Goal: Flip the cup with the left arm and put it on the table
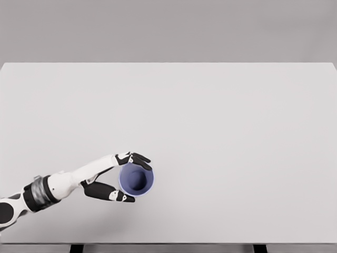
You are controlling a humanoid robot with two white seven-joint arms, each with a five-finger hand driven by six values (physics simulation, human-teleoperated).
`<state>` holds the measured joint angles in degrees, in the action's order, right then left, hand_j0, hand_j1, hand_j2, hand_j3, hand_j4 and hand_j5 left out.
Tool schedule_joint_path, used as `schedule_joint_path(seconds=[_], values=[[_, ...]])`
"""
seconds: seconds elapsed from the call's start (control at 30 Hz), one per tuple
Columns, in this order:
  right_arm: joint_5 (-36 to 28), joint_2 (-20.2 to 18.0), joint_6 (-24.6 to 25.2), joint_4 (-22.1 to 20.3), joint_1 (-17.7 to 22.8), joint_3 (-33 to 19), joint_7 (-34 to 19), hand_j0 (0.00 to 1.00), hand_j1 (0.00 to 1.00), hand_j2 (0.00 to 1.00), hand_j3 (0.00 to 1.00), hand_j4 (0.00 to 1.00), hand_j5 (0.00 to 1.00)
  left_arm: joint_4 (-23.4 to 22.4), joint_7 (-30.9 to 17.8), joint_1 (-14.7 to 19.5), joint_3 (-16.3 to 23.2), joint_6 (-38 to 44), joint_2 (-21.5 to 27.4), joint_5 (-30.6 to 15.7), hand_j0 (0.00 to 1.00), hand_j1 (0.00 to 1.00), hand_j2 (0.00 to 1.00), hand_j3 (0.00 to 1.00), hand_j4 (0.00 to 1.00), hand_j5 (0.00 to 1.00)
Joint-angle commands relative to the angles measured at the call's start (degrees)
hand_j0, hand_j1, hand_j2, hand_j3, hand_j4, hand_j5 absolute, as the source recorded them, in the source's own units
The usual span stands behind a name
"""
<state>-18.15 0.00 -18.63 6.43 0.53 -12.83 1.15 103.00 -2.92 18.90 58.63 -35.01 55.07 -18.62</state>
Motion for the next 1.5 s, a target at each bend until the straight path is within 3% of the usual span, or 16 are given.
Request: schedule_joint_path(seconds=[0.0,0.13,0.27,0.53,0.83,1.23,1.37,1.47], values=[[0.0,0.0,0.0,0.0,0.0,0.0,0.0,1.00,1.00,1.00,1.00,1.00,1.00,0.0,0.0,0.0,0.3,0.0,0.0,-0.4,0.73,0.73,0.73,0.73,0.73,0.73],[0.0,0.0,0.0,0.0,0.0,0.0,0.0,1.00,1.00,1.00,1.00,1.00,1.00,0.1,0.0,1.8,0.4,0.0,0.0,-0.4,0.91,0.91,0.91,0.91,0.91,0.91],[0.0,0.0,0.0,0.0,0.0,0.0,0.0,1.00,1.00,1.00,1.00,1.00,1.00,0.1,0.0,2.2,0.4,0.0,0.0,-0.2,0.99,0.99,0.99,0.99,0.99,0.99],[0.0,0.0,0.0,0.0,0.0,0.0,0.0,1.00,1.00,1.00,1.00,1.00,1.00,0.1,0.0,2.3,0.4,0.0,0.0,0.0,1.00,1.00,1.00,1.00,1.00,1.00],[0.0,0.0,0.0,0.0,0.0,0.0,0.0,1.00,1.00,1.00,1.00,1.00,1.00,-0.2,-0.1,5.3,0.1,0.0,0.6,0.5,1.00,1.00,1.00,1.00,1.00,1.00],[0.0,0.0,0.0,0.0,0.0,0.0,0.0,1.00,1.00,1.00,1.00,1.00,1.00,-0.3,-0.1,5.4,-2.6,0.0,7.4,0.5,1.00,1.00,1.00,1.00,1.00,1.00],[0.0,0.0,0.0,0.0,0.0,0.0,0.0,1.00,1.00,1.00,1.00,1.00,1.00,-0.3,-0.1,5.4,-4.8,0.0,9.5,0.5,1.00,1.00,1.00,1.00,1.00,1.00],[0.0,0.0,0.0,0.0,0.0,0.0,0.0,1.00,1.00,1.00,1.00,1.00,1.00,-0.8,-0.1,5.3,-7.5,0.0,14.0,0.5,1.00,1.00,1.00,1.00,1.00,1.00]])
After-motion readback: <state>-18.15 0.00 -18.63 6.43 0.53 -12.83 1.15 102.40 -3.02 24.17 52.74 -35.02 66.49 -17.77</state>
